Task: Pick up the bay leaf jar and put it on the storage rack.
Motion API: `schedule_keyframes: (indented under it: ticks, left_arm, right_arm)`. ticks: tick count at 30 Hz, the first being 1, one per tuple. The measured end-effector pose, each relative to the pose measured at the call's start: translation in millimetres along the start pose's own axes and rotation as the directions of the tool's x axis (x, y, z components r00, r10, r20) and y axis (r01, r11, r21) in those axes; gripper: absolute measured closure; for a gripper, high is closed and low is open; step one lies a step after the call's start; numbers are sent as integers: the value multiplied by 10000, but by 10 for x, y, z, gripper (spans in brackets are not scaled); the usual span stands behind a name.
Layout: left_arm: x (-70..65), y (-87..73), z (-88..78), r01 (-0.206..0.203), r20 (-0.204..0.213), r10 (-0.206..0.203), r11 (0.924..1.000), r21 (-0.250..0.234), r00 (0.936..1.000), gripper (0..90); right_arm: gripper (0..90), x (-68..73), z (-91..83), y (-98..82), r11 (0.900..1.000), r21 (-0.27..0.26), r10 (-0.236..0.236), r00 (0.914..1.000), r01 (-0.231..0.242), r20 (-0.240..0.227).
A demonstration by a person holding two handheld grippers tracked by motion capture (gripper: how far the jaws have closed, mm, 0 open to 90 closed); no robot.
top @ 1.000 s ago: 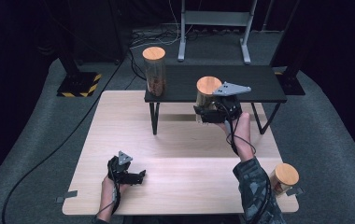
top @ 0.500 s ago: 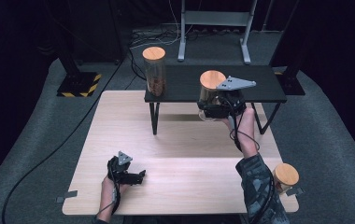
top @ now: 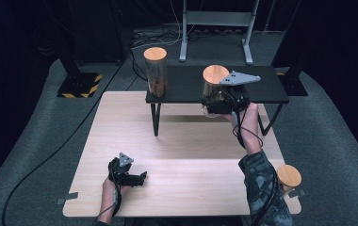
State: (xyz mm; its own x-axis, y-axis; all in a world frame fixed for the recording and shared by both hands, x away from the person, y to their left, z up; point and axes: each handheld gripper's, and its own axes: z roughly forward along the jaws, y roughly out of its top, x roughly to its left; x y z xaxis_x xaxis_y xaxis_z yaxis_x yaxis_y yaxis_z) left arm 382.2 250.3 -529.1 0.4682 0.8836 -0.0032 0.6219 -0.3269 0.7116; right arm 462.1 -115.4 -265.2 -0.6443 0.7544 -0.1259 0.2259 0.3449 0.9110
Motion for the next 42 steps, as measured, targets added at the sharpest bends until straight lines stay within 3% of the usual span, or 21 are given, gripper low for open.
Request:
schedule_keyframes:
  ticks: [18, 42]
  left_arm:
    - [0, 0, 0, 3, 0, -3, 10000, 1, 10000, 8]
    - [0, 0, 1, 4, 4, -4, 10000, -6, 10000, 8]
  right_arm:
    - [251, -102, 61, 245, 9999, -136, -29, 10000, 29, 9]
    - [251, -327, 307, 291, 9989, 323, 326, 9989, -336, 332]
